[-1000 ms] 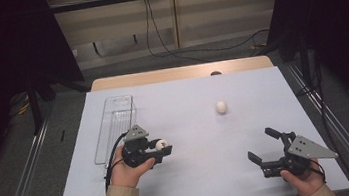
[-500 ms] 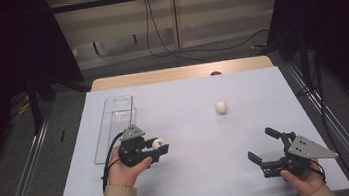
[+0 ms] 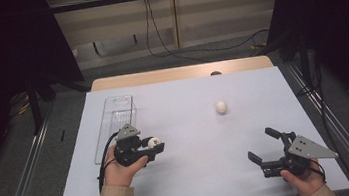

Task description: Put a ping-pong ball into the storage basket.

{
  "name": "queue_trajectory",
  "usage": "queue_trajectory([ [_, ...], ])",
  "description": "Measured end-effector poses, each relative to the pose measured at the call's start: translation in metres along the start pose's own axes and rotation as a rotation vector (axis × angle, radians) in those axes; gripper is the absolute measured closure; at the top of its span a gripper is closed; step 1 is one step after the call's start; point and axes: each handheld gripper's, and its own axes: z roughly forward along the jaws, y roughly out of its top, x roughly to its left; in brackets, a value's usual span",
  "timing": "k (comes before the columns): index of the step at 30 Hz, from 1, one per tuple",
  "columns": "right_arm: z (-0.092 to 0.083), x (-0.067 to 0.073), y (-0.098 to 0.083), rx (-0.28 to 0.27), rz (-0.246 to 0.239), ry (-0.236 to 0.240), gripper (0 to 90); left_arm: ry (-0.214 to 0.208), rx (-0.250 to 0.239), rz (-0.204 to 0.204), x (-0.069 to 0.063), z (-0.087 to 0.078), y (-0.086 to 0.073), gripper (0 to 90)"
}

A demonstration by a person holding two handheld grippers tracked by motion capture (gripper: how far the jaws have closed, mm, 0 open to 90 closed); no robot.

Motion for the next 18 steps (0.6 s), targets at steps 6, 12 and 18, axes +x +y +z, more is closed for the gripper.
queue_trajectory([
  [6,0.0000,0.0006,0.0001,0.000,-0.001,0.000,2.7,0.010,-0.006,-0.007,0.0030,-0.0033,-0.0002,50.8],
  [12,0.0002,0.0003,0.0000,0.000,-0.002,0.000,2.7,0.021,-0.006,-0.003,0.0049,-0.0048,-0.0005,50.8],
  [18,0.0002,0.0002,0.0000,0.002,0.001,0.002,2.7,0.028,-0.006,-0.004,0.0058,-0.0062,-0.0005,50.8],
])
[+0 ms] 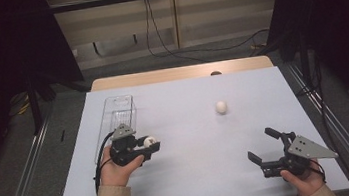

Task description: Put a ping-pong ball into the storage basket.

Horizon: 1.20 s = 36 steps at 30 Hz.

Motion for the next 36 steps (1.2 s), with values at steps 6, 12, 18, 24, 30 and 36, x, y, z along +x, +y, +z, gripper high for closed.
queue_trajectory([
  [6,0.000,0.000,0.000,0.000,-0.001,0.000,2.7,0.004,-0.005,-0.002,0.001,-0.002,0.000,50.8],
  [12,0.000,0.000,0.000,-0.001,-0.001,-0.001,2.7,0.014,-0.008,-0.004,0.002,-0.004,0.000,50.9],
  [18,0.000,0.000,0.000,0.000,0.000,-0.001,2.7,0.017,-0.011,-0.006,0.004,-0.007,0.001,50.9],
  [24,0.000,0.000,0.000,-0.003,-0.003,-0.003,2.8,0.023,-0.013,-0.007,0.005,-0.008,0.001,50.9],
  [30,0.000,0.000,0.000,-0.003,-0.002,-0.001,2.8,0.036,-0.018,-0.009,0.008,-0.010,0.001,50.8],
  [36,0.000,0.000,0.000,-0.003,-0.002,-0.001,2.8,0.042,-0.020,-0.009,0.010,-0.012,0.001,50.8],
])
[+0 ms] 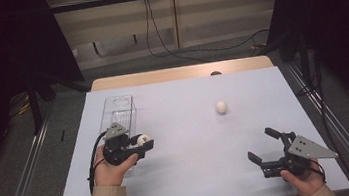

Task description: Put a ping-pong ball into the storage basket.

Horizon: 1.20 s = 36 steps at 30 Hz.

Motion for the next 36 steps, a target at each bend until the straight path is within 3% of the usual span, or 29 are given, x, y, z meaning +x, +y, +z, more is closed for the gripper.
queue_trajectory([
  [36,0.000,0.000,0.000,0.000,0.000,0.001,2.8,0.044,-0.018,-0.022,0.013,-0.008,-0.004,50.8],
])
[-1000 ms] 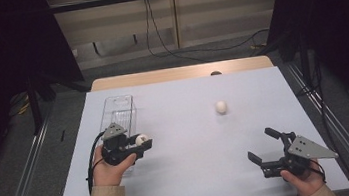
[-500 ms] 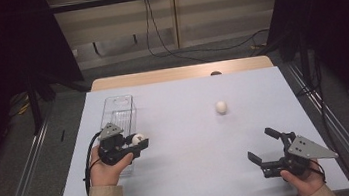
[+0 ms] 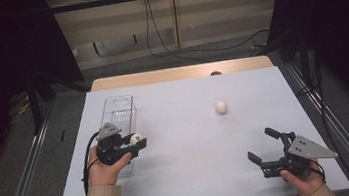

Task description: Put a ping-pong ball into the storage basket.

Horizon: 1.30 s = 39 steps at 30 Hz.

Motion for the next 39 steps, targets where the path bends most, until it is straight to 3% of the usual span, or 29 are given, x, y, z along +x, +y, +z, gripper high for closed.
queue_trajectory([
  [39,0.0002,0.0002,0.0000,0.000,-0.003,0.002,2.9,0.041,-0.017,-0.007,0.0083,-0.0067,-0.0008,50.9],
])
